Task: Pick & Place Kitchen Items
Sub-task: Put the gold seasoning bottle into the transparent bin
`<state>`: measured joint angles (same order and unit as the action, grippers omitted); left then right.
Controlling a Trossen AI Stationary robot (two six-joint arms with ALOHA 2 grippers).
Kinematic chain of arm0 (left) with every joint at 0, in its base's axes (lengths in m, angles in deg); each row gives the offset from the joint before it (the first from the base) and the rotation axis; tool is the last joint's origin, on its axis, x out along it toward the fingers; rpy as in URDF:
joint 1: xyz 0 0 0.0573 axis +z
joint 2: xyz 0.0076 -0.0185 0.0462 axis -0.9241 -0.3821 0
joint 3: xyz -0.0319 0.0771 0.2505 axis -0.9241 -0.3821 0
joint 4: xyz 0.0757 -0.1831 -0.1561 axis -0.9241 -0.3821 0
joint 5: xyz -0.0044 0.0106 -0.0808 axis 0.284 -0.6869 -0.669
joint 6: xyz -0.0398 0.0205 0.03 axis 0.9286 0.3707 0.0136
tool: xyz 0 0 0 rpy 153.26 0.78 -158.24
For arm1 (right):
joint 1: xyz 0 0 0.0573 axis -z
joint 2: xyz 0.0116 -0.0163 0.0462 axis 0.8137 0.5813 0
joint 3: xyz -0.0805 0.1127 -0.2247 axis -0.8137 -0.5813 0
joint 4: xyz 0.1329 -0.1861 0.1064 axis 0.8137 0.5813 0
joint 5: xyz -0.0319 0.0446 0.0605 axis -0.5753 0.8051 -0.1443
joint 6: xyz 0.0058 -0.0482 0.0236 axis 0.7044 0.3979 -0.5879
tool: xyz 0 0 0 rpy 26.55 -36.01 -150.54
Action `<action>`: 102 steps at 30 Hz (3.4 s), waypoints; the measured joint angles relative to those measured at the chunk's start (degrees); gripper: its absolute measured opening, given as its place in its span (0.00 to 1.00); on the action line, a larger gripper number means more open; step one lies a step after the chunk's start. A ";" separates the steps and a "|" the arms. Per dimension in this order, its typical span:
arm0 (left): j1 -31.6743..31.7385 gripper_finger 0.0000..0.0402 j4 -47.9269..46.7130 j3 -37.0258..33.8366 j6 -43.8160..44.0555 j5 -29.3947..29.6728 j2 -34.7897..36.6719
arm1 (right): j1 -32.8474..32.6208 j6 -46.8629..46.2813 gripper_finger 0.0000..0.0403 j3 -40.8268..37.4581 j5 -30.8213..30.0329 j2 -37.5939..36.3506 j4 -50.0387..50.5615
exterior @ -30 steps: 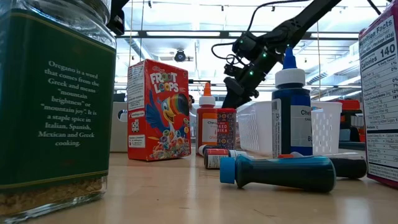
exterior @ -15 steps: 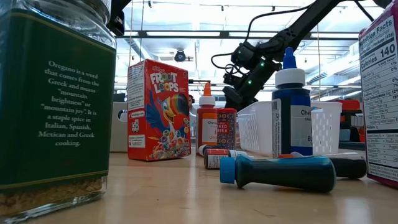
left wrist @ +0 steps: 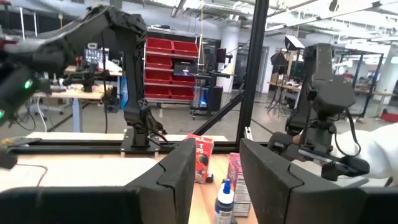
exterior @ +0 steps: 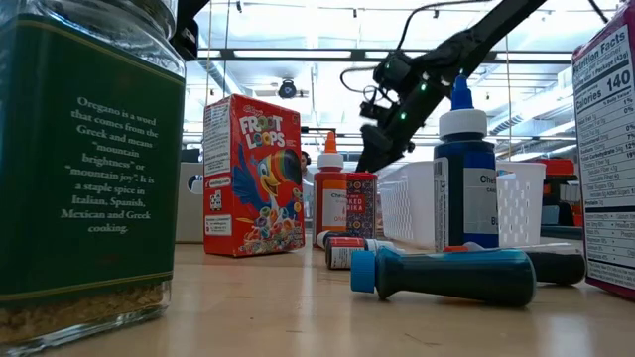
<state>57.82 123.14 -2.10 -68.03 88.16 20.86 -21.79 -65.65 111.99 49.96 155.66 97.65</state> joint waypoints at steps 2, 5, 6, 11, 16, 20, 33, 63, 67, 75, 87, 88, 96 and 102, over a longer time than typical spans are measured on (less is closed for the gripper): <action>0.00 0.33 0.00 0.00 0.09 -0.07 0.00 | -0.78 0.16 0.76 0.00 0.01 -1.91 1.15; -0.02 0.33 -0.06 0.00 0.10 -0.09 0.00 | -2.30 0.00 0.77 0.00 0.24 -4.92 4.30; -0.11 0.33 -0.09 0.00 0.57 -0.07 -0.01 | -2.93 -0.04 0.77 0.00 0.74 -6.11 5.60; -1.82 0.33 0.06 0.00 2.53 3.10 0.00 | -7.03 -0.42 0.77 0.00 7.75 -12.05 13.73; -5.33 0.33 -1.36 0.58 -2.33 10.70 0.00 | -13.20 -5.45 0.77 0.00 13.41 -17.78 20.27; -7.66 0.33 -9.03 5.78 -5.57 14.50 -0.02 | -18.10 -9.59 0.77 0.00 18.21 -20.91 21.85; -8.70 0.47 -49.88 25.35 -0.10 24.72 0.00 | -23.58 -10.64 0.77 -0.02 19.62 -22.34 17.98; -8.72 0.69 -84.54 17.04 27.13 28.19 0.09 | -23.56 -10.58 0.77 -0.04 19.52 -22.25 1.38; -8.72 0.69 -81.67 16.87 27.18 26.94 -0.04 | -23.56 -10.58 0.77 -0.04 19.52 -22.25 1.18; -8.68 0.69 -81.44 16.87 27.10 29.56 -0.02 | -23.56 -10.58 0.77 -0.04 19.52 -22.23 0.98; -6.05 0.79 -81.40 16.87 29.12 27.97 -0.02 | -23.56 -10.55 0.77 -0.04 19.54 -22.23 0.98; -5.81 0.80 -81.40 16.87 29.09 27.99 -0.02 | -23.56 -10.55 0.77 -0.04 19.52 -22.23 0.98; -5.62 0.88 -81.36 16.87 30.87 24.07 -0.07 | -23.54 -10.55 0.77 -0.04 19.52 -22.23 0.98; -5.62 0.88 -81.42 16.96 30.14 23.44 -3.82 | -23.54 -10.55 0.77 -0.04 19.52 -22.23 0.98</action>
<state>52.20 41.72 14.87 -37.90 111.60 17.04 -45.33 -76.21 111.95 69.48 133.42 98.63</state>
